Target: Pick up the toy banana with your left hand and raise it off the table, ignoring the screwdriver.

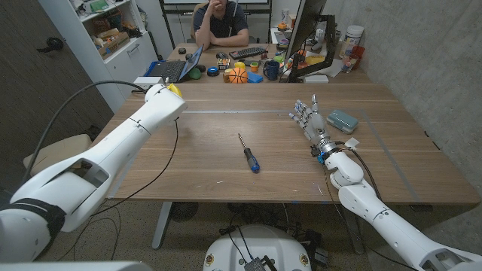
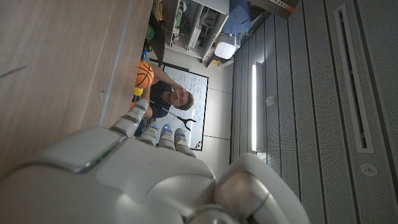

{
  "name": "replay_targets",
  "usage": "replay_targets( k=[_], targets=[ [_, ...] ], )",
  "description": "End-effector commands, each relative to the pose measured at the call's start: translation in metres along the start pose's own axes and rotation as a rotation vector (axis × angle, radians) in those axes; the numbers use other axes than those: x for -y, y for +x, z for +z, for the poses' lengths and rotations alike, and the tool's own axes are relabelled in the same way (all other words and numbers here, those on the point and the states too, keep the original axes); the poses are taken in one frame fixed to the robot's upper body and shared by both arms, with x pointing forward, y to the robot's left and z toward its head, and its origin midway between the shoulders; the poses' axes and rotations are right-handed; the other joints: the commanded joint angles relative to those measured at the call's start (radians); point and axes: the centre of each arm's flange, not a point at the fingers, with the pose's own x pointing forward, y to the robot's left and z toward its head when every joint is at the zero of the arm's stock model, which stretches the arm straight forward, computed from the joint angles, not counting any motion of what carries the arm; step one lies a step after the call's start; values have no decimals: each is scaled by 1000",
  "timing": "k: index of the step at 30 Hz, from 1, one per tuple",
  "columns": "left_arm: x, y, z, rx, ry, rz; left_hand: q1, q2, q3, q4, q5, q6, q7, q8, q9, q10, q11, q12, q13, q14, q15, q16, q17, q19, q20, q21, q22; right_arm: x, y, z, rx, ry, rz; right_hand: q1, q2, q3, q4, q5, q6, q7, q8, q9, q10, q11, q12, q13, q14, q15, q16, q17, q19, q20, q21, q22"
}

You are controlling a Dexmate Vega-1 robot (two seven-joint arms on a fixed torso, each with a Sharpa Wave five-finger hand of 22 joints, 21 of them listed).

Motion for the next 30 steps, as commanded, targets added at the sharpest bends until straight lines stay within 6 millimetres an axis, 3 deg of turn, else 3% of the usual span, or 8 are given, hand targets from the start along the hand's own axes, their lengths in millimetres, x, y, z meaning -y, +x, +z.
replay_targets(
  k=[1,30],
  targets=[
    [-11,-8,5,67,-26,51,2,3,14,8,6,299,-79,124,20,15,0,-4,3,7,-13,1,3,1,-1,-3,2,-5,4,-1,-9,-4,1,3,10,-5,-1,7,4,-1,2,4,1,-3,2,4,-4,9,6,4,2,8,2,2],
    [-44,-38,23,220,-77,184,3,-2,16,9,6,306,-80,119,10,26,0,-8,5,10,-14,0,3,3,0,-4,2,-10,9,-4,-18,-10,9,5,13,-10,-1,7,3,-3,2,4,0,-3,2,4,-5,10,5,4,2,9,2,3]
  ],
)
